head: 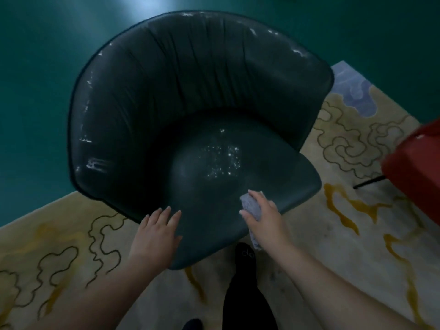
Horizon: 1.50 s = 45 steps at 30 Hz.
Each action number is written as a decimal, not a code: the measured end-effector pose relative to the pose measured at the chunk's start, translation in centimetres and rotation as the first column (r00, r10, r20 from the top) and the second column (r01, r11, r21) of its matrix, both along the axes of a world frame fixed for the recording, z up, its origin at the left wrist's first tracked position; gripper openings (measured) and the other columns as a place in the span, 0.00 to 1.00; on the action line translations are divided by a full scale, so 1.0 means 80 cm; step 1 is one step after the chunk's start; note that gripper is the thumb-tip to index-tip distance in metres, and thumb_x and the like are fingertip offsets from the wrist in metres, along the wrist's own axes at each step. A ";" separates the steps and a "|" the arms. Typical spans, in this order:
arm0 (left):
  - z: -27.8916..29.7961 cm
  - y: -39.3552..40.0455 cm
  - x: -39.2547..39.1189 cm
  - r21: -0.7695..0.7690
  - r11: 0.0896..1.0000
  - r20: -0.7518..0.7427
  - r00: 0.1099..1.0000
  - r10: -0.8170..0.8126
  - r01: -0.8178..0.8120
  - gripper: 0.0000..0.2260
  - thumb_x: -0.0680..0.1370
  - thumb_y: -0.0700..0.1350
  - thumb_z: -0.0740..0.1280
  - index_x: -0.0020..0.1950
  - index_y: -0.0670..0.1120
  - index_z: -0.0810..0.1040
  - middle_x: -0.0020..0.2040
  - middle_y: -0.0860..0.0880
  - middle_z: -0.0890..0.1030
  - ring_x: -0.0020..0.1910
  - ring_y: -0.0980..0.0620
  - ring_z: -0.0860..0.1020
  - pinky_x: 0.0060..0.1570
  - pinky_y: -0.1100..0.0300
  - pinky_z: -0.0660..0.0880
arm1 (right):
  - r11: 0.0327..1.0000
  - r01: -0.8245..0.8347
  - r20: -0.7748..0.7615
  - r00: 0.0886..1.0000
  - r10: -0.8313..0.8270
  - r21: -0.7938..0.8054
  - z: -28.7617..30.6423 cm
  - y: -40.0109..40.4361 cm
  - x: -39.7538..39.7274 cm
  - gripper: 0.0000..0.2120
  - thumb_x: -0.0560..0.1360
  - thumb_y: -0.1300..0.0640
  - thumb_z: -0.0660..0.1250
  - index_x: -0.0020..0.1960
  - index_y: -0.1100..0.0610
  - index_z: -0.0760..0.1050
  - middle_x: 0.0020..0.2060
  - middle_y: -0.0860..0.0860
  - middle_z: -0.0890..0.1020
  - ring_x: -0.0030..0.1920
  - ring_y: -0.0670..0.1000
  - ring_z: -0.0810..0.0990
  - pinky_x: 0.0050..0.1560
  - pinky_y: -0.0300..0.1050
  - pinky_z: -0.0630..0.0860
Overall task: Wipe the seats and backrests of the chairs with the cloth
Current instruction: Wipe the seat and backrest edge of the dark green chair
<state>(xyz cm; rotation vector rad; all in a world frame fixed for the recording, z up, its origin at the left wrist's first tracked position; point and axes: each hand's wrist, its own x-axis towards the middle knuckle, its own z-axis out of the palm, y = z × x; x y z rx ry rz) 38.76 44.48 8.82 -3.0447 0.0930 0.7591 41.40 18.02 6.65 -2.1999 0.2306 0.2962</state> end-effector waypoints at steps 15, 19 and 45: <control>-0.134 -0.017 0.157 -0.175 0.944 0.005 0.959 0.284 -0.279 0.29 0.81 0.57 0.58 0.80 0.51 0.54 0.80 0.48 0.55 0.78 0.48 0.54 0.75 0.56 0.51 | 0.978 -0.185 0.009 0.983 0.185 0.097 -0.131 0.023 0.171 0.28 0.74 0.48 0.69 0.70 0.37 0.62 0.61 0.39 0.69 0.62 0.38 0.66 0.60 0.32 0.62; -0.194 -0.003 0.176 -0.249 0.926 0.029 0.953 0.301 -0.285 0.29 0.80 0.54 0.62 0.79 0.49 0.59 0.79 0.47 0.57 0.77 0.47 0.56 0.75 0.56 0.51 | 0.982 -0.175 0.075 0.983 0.169 0.073 -0.187 0.063 0.196 0.31 0.72 0.45 0.70 0.70 0.34 0.59 0.56 0.34 0.67 0.57 0.35 0.67 0.53 0.24 0.62; -0.269 -0.017 0.206 -0.251 0.934 0.096 0.954 0.284 -0.253 0.37 0.75 0.67 0.61 0.79 0.56 0.51 0.80 0.49 0.43 0.77 0.47 0.47 0.74 0.50 0.53 | 0.860 -0.295 0.251 0.872 0.421 -0.418 -0.268 0.090 0.233 0.26 0.69 0.60 0.75 0.66 0.57 0.75 0.42 0.58 0.76 0.41 0.58 0.75 0.39 0.50 0.77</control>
